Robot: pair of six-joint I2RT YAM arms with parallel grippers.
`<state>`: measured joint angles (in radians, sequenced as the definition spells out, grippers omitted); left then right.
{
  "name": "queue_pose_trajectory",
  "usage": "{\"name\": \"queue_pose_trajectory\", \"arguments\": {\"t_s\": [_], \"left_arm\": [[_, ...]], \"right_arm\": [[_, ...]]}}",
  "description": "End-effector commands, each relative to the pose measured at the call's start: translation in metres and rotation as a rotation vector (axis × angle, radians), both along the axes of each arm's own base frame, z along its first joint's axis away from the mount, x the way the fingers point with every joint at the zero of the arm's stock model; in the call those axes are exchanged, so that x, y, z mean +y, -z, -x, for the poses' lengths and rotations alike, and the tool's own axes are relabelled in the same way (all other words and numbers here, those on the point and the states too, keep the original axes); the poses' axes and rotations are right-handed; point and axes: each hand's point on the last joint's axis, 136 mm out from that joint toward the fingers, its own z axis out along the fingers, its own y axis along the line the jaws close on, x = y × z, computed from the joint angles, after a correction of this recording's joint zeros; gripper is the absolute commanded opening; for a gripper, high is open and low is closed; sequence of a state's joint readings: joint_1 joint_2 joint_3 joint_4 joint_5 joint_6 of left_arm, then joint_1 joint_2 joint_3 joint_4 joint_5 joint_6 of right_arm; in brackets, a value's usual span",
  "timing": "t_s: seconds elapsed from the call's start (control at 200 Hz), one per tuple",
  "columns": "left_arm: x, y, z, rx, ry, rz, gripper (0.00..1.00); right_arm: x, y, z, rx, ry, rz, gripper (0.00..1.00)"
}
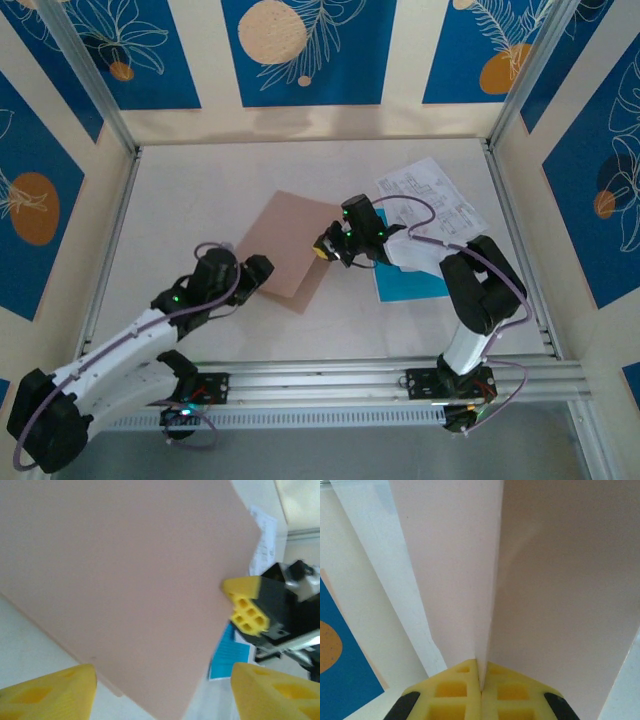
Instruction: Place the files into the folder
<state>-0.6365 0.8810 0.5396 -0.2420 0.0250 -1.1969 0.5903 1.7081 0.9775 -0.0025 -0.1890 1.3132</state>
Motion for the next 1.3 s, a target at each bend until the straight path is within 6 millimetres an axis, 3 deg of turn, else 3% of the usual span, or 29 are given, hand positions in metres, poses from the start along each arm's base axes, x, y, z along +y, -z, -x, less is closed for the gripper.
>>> {"name": "queue_pose_trajectory", "arguments": {"t_s": [0.0,0.17,0.34,0.45,0.68,0.73,0.82,0.955,1.035,1.095,1.185,1.245,1.295], "left_arm": [[0.001,-0.01,0.021,-0.053,0.306,-0.32,0.73],[-0.022,-0.043,0.018,-0.245,0.566,-0.698,0.73],[-0.047,-0.04,0.014,-0.328,0.711,-1.013,0.74],[-0.053,-0.034,0.009,-0.325,0.712,-1.164,0.76],[-0.037,-0.036,-0.016,-0.245,0.559,-1.446,0.71],[-0.04,-0.033,-0.019,-0.249,0.555,-1.459,0.63],[-0.046,-0.029,-0.023,-0.248,0.547,-1.463,0.35],[-0.052,-0.02,-0.024,-0.234,0.567,-1.429,0.01],[-0.051,-0.021,-0.024,-0.236,0.556,-1.41,0.0],[-0.048,-0.024,-0.023,-0.237,0.54,-1.382,0.0],[-0.042,-0.029,-0.021,-0.227,0.512,-1.328,0.0],[-0.037,-0.031,-0.02,-0.215,0.495,-1.285,0.0],[-0.034,-0.033,-0.019,-0.213,0.487,-1.244,0.0]], "right_arm": [[-0.005,-0.01,0.008,0.027,-0.014,0.068,0.0],[-0.001,-0.029,0.007,0.044,-0.04,0.118,0.0],[0.004,-0.048,0.004,0.043,-0.076,0.148,0.0],[0.01,-0.058,0.003,0.039,-0.106,0.152,0.0],[0.015,-0.066,0.006,0.044,-0.142,0.159,0.0],[0.015,-0.068,0.008,0.044,-0.147,0.155,0.0],[0.015,-0.07,0.009,0.038,-0.154,0.15,0.0],[0.014,-0.077,0.008,0.012,-0.169,0.14,0.0],[0.013,-0.084,0.006,-0.006,-0.177,0.129,0.0],[0.014,-0.091,0.004,-0.027,-0.193,0.112,0.17],[0.008,-0.113,0.001,-0.109,-0.2,0.1,0.58],[-0.002,-0.129,0.0,-0.189,-0.17,0.105,0.73],[-0.013,-0.139,0.002,-0.235,-0.131,0.105,0.8]]}}
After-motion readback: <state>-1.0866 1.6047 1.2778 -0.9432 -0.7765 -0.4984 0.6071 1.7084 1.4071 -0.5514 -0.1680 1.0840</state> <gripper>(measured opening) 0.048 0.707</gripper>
